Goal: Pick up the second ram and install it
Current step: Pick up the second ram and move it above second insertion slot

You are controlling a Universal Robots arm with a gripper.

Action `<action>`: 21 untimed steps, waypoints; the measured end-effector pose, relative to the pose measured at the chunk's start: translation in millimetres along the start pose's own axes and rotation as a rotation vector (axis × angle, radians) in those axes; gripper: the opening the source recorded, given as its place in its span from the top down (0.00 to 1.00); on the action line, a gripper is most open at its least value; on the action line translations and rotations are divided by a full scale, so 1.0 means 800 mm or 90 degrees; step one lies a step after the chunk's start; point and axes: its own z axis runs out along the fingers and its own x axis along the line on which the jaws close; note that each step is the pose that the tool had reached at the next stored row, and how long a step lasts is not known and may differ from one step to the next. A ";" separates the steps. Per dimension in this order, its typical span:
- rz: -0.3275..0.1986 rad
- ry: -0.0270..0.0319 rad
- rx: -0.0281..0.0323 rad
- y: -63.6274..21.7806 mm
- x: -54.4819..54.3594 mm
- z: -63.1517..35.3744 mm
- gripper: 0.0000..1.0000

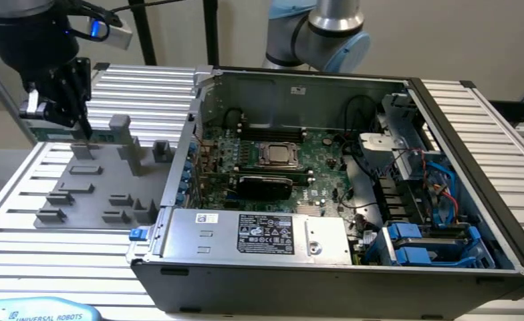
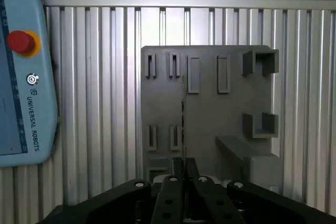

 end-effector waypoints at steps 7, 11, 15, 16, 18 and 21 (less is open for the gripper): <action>0.000 0.0000 -0.0019 -0.038 -0.001 -0.041 0.87; 0.000 0.0000 -0.0037 -0.061 -0.002 -0.063 0.87; 0.000 0.0000 -0.0057 -0.083 -0.003 -0.080 0.87; 0.000 0.0000 -0.0059 -0.089 -0.003 -0.083 0.87; 0.000 0.0000 -0.0063 -0.100 -0.003 -0.085 0.87; 0.000 -0.0001 -0.0064 -0.117 -0.003 -0.087 0.87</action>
